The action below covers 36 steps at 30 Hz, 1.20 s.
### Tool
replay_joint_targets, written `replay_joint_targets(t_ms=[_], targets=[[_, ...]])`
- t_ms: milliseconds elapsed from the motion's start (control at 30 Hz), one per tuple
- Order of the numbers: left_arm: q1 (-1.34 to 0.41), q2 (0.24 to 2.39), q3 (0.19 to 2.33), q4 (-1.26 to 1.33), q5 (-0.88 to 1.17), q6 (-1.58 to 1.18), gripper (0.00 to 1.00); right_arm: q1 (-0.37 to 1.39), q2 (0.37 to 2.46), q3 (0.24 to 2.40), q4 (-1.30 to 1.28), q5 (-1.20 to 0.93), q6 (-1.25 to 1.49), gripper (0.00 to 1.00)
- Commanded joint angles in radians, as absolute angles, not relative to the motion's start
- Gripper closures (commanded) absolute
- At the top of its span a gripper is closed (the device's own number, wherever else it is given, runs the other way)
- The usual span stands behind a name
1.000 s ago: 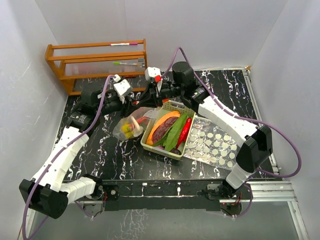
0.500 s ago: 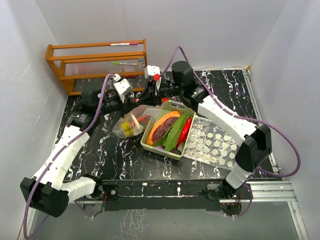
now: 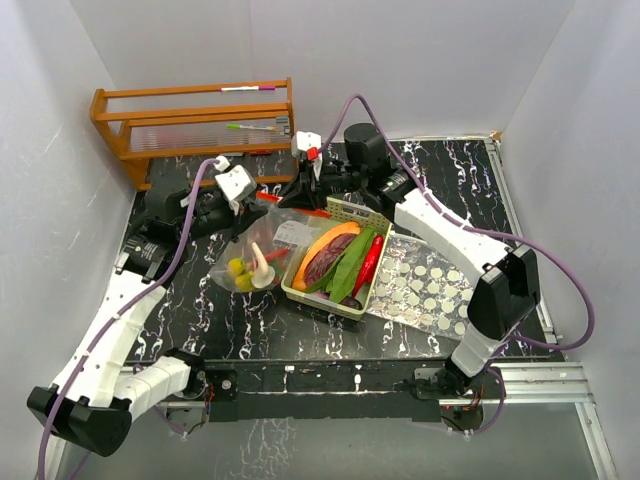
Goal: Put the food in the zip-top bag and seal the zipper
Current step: Zip the zipper food storage bag at the center of the board, then place the zipper food storage bag at the center of the board.
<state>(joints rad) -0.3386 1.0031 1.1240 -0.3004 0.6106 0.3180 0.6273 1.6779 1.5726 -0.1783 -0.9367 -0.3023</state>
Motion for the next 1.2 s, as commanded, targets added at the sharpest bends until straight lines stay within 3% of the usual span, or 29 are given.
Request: replay_joint_targets(t_ms=[0, 367, 833, 867, 900, 933, 1133, 1167], targets=[[-0.334, 0.944, 1.201, -0.282, 0.580, 0.344, 1.00, 0.577, 1.696, 1.540, -0.227, -0.903, -0.342, 0.92], [-0.334, 0.895, 1.185, -0.183, 0.153, 0.355, 1.00, 0.536, 1.693, 1.410, -0.236, -0.854, -0.328, 0.92], [-0.334, 0.882, 1.147, -0.121, 0.119, 0.325, 1.00, 0.518, 1.697, 1.385, -0.171, -0.502, -0.230, 0.90], [-0.335, 0.883, 1.136, -0.111, 0.109, 0.320, 1.00, 0.518, 1.691, 1.388, -0.166, -0.499, -0.220, 0.78], [-0.334, 0.886, 1.124, -0.095, 0.088, 0.309, 1.00, 0.517, 1.682, 1.391, -0.158, -0.494, -0.204, 0.58], [-0.334, 0.895, 1.108, -0.078, 0.058, 0.300, 1.00, 0.518, 1.669, 1.391, -0.148, -0.487, -0.186, 0.44], [-0.335, 1.003, 1.097, -0.023, -0.237, 0.236, 1.00, 0.518, 1.578, 1.407, -0.148, -0.330, -0.031, 0.03], [-0.335, 1.025, 1.104, -0.021, -0.273, 0.227, 1.00, 0.518, 1.567, 1.412, -0.164, -0.268, 0.007, 0.02]])
